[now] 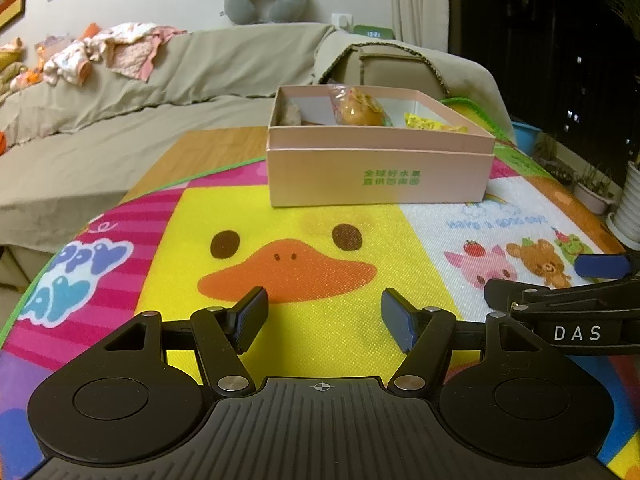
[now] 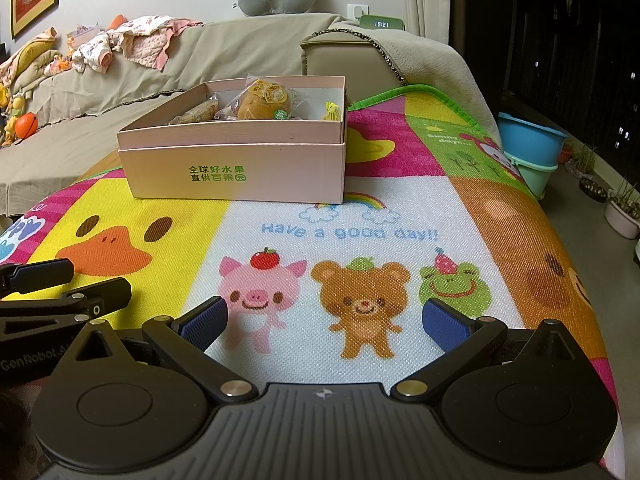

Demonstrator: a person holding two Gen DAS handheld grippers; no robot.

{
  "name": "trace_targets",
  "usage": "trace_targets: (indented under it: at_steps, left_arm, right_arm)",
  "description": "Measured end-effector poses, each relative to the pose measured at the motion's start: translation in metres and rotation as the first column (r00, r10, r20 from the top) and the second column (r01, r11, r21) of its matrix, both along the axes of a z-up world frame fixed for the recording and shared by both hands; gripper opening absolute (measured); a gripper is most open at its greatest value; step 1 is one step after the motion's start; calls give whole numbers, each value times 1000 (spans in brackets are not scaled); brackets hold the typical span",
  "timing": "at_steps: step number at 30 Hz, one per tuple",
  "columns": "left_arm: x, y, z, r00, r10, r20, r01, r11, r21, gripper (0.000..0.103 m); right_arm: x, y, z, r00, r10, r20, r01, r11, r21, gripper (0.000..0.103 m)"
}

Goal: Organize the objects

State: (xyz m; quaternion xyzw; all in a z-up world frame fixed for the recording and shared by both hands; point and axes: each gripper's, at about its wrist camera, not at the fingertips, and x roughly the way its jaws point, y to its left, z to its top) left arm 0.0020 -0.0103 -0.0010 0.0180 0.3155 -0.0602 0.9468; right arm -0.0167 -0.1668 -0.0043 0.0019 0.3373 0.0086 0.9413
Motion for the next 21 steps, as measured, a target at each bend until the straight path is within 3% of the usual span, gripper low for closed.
trace_targets:
  at_steps: [21]
  left_arm:
    - [0,0,0,1000,-2,-1,2,1000,-1,70]
  right_arm:
    - [0,0,0,1000,0,0,0,1000,0,103]
